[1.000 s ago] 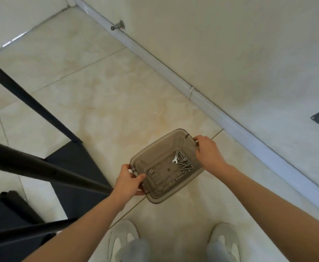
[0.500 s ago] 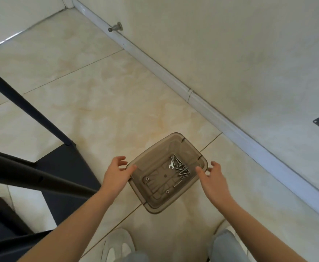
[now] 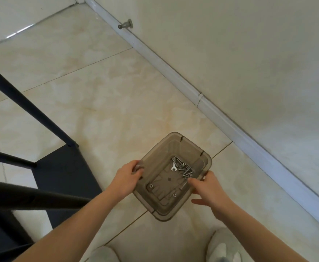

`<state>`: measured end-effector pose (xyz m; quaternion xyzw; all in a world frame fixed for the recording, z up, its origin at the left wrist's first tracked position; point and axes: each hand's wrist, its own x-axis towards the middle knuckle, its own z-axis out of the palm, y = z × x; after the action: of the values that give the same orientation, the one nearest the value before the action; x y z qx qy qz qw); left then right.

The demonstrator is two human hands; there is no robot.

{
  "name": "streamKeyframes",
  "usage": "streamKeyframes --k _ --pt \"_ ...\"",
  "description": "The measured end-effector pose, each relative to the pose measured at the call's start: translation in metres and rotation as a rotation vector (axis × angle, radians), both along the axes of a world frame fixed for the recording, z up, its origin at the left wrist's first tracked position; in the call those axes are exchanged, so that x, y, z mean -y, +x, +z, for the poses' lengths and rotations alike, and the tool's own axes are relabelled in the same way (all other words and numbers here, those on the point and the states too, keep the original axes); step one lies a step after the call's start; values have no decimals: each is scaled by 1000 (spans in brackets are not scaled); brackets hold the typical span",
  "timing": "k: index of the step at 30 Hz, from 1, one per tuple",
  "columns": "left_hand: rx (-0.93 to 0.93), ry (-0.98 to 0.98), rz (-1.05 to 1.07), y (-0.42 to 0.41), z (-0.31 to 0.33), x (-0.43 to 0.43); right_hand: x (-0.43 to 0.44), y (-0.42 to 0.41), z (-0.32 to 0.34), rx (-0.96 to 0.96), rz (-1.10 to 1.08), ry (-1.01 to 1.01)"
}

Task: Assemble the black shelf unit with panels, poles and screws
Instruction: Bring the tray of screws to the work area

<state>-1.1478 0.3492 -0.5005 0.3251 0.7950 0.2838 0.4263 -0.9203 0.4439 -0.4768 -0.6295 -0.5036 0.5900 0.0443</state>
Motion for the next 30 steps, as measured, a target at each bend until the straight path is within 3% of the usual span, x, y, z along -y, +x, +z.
streamKeyframes --k 10,20,30 --pt "19 56 178 6 -14 9 -51 -61 8 95 149 175" --pt "212 137 383 9 -8 8 -79 -102 9 151 286 303" --pt "271 125 480 6 2 6 -89 -109 6 135 323 305"
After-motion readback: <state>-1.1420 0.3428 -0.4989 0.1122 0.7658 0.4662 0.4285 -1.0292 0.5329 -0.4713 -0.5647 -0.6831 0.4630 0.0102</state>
